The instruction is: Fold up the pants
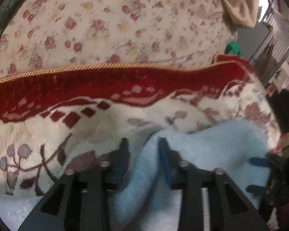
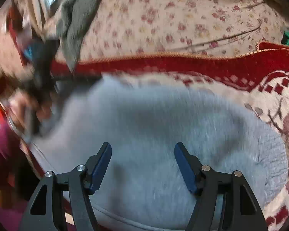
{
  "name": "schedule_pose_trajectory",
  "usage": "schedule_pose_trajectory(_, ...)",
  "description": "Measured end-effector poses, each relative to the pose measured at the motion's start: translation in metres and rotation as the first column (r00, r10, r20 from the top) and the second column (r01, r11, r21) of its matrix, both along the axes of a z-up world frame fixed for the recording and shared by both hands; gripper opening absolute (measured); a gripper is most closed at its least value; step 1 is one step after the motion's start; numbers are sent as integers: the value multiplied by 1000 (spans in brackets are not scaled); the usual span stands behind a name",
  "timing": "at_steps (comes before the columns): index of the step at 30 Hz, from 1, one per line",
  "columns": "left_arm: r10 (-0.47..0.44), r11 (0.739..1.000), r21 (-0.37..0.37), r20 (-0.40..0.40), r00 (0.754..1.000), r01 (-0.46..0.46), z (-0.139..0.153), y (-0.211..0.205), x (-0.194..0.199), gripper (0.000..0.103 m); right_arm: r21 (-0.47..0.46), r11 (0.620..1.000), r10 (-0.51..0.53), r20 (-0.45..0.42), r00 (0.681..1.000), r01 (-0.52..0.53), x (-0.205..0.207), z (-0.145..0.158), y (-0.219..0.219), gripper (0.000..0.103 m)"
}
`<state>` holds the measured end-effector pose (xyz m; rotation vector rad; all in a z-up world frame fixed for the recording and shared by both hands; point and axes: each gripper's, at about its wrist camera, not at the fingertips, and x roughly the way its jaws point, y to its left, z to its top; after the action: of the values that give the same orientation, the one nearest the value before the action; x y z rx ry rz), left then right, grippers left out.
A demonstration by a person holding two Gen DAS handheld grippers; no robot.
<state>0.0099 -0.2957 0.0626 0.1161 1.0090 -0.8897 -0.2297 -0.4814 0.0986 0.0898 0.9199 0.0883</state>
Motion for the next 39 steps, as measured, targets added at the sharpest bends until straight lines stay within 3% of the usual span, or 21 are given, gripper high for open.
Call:
schedule_pose_trajectory(2, 48, 999, 1, 10, 999, -48, -4, 6, 2, 65, -135, 990, 44, 38, 998, -38, -12, -4, 14, 72)
schedule_pose_trajectory(3, 71, 997, -15, 8, 997, -71, -2, 11, 3, 65, -162, 986, 45, 37, 998, -38, -14, -4, 18, 72)
schedule_pose_trajectory(7, 143, 990, -29, 79, 987, -141, 20, 34, -8, 72, -83, 997, 9, -13, 1000, -10, -2, 11, 12, 73)
schedule_pose_trajectory(10, 204, 978, 9, 175, 963, -208, 35, 57, -23, 80, -5, 999, 48, 45, 998, -48, 10, 31, 23, 74)
schedule_pose_trajectory(14, 300, 954, -22, 165, 940, -300, 44, 107, -37, 80, 32, 994, 102, 74, 992, -104, 38, 36, 59, 76)
schedule_pose_trajectory(18, 410, 909, -9, 188, 892, -416, 45, 162, -50, 80, 59, 986, 154, 58, 986, -157, 81, 28, 101, 76)
schedule_pose_trajectory(22, 532, 842, -22, 203, 822, -540, 42, 228, -66, 80, 14, 990, 138, 66, 988, -139, 121, 24, 132, 76)
schedule_pose_trajectory(26, 670, 736, -44, 197, 716, -676, 33, 295, -74, 81, 20, 995, 101, 11, 995, -101, 156, 8, 143, 76)
schedule_pose_trajectory(30, 754, 648, 12, 133, 644, -761, 6, 339, -64, 81, -77, 993, 84, -52, 995, -88, 175, -17, 152, 83)
schedule_pose_trajectory(32, 773, 634, 0, 30, 634, -773, -10, 358, -58, 81, -100, 990, 91, -61, 994, -97, 177, -14, 153, 84)
schedule_pose_trajectory(35, 770, 637, -36, 13, 637, -770, -6, 368, -68, 81, -100, 986, 126, -49, 991, -131, 176, 12, 158, 84)
schedule_pose_trajectory(38, 768, 639, -60, 1, 640, -767, 2, 377, -86, 85, -63, 962, 267, 16, 964, -266, 178, 45, 182, 85)
schedule_pose_trajectory(39, 769, 636, -74, -17, 639, -768, 3, 383, -93, 87, -41, 941, 338, 24, 941, -336, 182, 54, 196, 87)
